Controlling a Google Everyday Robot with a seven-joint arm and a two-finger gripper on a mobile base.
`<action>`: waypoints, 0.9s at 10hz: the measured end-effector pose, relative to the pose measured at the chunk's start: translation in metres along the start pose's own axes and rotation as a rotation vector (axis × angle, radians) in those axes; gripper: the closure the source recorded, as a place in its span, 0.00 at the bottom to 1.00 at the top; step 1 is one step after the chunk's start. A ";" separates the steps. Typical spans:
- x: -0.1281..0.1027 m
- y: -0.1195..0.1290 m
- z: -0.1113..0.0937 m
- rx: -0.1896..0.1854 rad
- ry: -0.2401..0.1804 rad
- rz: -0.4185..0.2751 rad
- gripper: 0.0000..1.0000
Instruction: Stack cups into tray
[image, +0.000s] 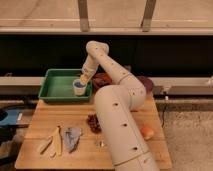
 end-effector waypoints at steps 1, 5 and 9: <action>0.001 0.001 0.001 -0.002 0.004 -0.002 0.30; -0.001 0.005 0.003 -0.005 0.019 -0.019 0.30; -0.009 0.008 -0.023 0.041 -0.029 -0.050 0.30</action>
